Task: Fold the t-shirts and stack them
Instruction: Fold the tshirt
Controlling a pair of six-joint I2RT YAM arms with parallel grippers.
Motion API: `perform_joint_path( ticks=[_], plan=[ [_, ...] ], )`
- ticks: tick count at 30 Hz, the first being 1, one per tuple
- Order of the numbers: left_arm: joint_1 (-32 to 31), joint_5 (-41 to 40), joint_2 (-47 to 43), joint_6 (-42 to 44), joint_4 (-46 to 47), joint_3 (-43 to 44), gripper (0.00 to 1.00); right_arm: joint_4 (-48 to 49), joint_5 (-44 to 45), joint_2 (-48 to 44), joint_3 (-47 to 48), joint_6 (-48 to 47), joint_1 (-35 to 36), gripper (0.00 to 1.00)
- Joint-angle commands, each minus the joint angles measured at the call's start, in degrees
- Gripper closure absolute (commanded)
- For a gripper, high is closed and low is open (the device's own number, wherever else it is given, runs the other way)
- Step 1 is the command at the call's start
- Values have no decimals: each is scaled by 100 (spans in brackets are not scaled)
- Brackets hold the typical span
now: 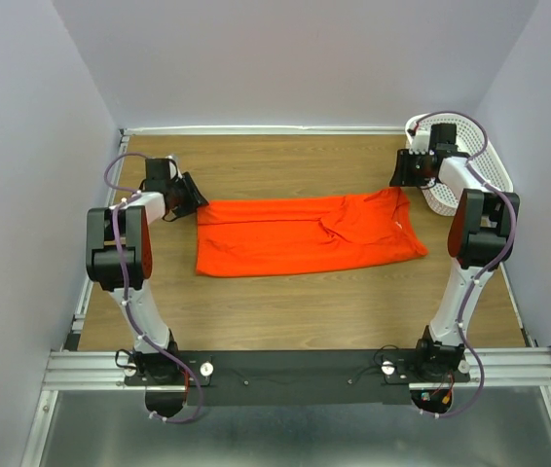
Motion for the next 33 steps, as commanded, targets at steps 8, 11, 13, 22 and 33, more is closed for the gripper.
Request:
perform_joint_path(
  ticks=[8, 11, 13, 22, 33],
  plan=[
    [-36, -185, 276, 226, -254, 302, 87, 80, 136, 139, 162, 68, 4, 51],
    [-36, -334, 233, 235, -289, 310, 100, 80, 127, 166, 188, 50, 4, 52],
    [-36, -491, 180, 226, -298, 284, 100, 80, 127, 192, 206, 50, 4, 52],
    [253, -774, -198, 155, -210, -67, 100, 71, -189, 350, 461, 313, 22, 54],
    [412, -730, -260, 199, -210, -155, 100, 45, -532, 667, 725, 595, 206, 55]
  ],
)
